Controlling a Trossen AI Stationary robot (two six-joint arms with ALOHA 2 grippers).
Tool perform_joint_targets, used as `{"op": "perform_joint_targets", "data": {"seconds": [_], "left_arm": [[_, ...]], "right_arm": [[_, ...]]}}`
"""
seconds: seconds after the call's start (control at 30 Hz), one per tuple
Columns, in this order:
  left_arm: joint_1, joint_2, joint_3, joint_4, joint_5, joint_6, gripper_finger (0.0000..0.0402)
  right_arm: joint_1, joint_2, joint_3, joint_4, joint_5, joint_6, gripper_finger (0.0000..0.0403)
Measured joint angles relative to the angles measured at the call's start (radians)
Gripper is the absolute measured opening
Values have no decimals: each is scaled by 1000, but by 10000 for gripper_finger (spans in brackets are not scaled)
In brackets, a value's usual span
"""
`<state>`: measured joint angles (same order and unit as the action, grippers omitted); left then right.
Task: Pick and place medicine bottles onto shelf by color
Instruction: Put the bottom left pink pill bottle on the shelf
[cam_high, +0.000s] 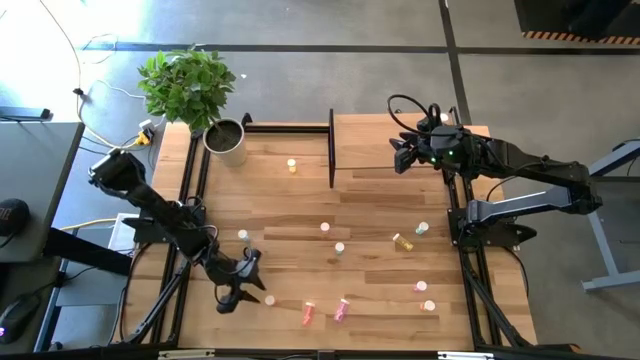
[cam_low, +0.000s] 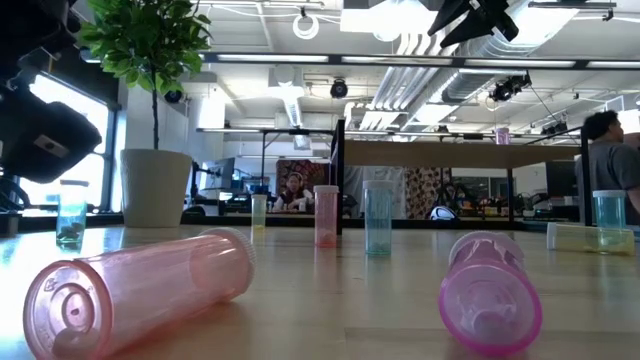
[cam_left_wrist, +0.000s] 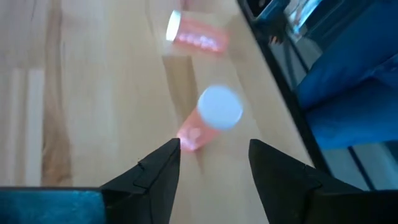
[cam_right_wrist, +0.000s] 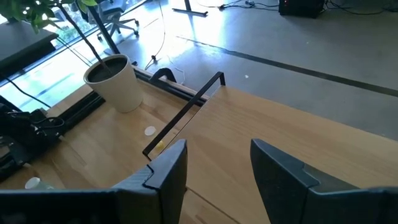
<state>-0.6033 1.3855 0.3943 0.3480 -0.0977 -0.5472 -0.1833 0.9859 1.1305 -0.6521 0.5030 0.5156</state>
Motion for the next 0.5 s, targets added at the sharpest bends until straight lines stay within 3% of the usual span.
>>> {"op": "perform_joint_targets", "data": {"seconds": [0.27,0.5], "left_arm": [[1,66,0,45,-16,-26,219],[1,134,0,129,-41,-27,227]], "right_arm": [[0,0,0,1,-18,0,167],[0,0,0,21,-27,0,167]]}}
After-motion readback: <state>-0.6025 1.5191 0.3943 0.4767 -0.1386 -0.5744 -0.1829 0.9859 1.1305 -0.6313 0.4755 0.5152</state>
